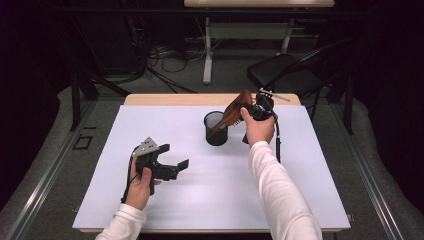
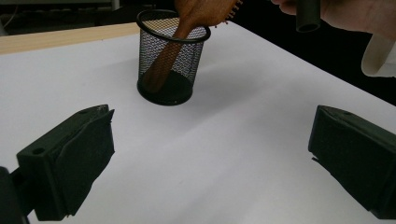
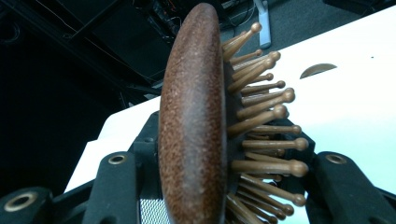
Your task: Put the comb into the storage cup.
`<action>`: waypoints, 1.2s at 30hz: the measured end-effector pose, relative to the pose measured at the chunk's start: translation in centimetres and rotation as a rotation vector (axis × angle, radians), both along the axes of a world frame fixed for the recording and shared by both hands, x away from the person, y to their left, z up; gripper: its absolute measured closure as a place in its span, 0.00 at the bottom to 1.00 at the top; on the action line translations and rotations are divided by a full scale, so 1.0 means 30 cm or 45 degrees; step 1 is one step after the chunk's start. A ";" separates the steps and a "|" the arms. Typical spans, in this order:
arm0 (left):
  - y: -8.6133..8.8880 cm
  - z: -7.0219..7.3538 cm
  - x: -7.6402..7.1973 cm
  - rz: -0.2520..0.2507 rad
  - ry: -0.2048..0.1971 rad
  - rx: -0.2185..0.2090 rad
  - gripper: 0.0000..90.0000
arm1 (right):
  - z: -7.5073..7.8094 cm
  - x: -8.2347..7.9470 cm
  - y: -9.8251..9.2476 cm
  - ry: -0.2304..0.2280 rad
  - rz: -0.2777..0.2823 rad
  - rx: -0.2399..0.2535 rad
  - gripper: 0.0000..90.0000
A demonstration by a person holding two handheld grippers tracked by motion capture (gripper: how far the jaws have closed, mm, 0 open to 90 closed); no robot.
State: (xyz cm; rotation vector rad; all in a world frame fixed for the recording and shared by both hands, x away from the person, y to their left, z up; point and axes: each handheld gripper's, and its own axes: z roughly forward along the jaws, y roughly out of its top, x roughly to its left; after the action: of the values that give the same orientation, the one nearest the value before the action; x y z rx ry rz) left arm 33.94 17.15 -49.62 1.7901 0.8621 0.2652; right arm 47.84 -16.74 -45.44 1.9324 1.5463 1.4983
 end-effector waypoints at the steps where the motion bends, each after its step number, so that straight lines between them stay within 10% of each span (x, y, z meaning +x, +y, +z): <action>1: 0.000 0.000 0.000 0.000 0.000 0.000 0.00 | -0.001 0.001 -0.001 -0.009 0.003 -0.007 0.51; 36: -0.003 -0.004 0.001 -0.002 0.004 0.005 0.00 | 0.000 0.001 -0.025 -0.021 0.103 -0.037 0.49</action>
State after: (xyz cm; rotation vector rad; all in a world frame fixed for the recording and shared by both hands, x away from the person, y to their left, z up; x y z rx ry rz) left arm 33.97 17.05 -49.73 1.7954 0.8627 0.2635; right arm 47.87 -17.48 -45.44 1.8577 1.6483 1.5112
